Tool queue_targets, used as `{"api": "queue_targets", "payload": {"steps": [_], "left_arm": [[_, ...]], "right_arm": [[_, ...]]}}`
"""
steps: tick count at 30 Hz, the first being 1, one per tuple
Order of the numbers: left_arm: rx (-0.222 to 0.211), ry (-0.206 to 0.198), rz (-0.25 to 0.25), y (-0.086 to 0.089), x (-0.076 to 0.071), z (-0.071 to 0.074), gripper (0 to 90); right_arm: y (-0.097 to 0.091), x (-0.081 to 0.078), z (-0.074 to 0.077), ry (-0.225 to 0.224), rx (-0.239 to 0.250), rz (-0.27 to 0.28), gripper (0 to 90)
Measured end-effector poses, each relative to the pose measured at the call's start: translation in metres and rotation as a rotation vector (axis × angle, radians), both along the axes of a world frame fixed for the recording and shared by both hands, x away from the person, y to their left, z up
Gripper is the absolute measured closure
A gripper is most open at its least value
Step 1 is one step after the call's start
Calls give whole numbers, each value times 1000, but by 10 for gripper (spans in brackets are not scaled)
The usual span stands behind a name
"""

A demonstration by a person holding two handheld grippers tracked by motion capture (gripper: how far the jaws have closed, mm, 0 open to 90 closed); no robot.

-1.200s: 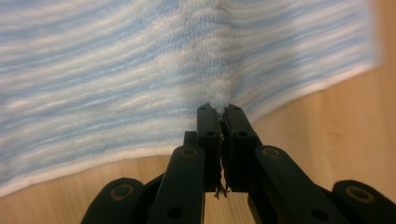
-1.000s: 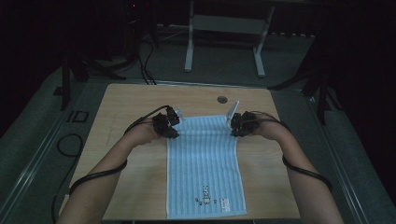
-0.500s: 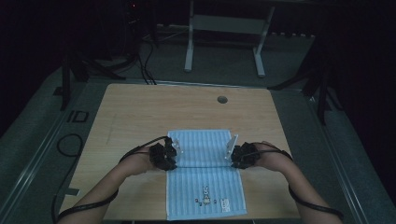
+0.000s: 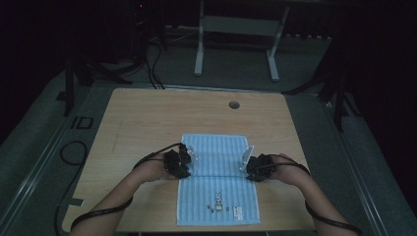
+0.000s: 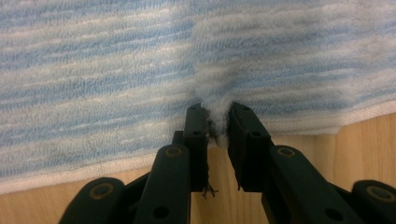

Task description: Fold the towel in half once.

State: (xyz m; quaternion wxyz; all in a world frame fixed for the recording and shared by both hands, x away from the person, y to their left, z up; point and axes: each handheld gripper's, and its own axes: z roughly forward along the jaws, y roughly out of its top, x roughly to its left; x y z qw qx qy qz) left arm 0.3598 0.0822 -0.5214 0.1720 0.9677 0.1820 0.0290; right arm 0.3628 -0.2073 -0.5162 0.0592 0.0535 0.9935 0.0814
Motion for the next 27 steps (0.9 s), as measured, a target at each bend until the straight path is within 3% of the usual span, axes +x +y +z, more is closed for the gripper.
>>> {"api": "queue_targets", "payload": {"steps": [5,17,20,21,25,27], "left_arm": [[7,-15,-19,-12,5,0,707],[-4,9,-44,-29,8,0,661],[-4,33,-48,-30,9,2,630],[8,54,-44,-28,10,5,580],[31,52,-31,-20,12,14,532],[54,33,-9,-14,17,20,505]], "right_arm": [[-9,2,0,9,0,-28,771],[-34,0,0,42,-30,-78,767],[-35,0,1,52,-34,-69,741],[-35,1,4,62,-37,-53,716],[-38,3,14,64,-7,-41,684],[-41,7,22,41,-22,-29,663]]}}
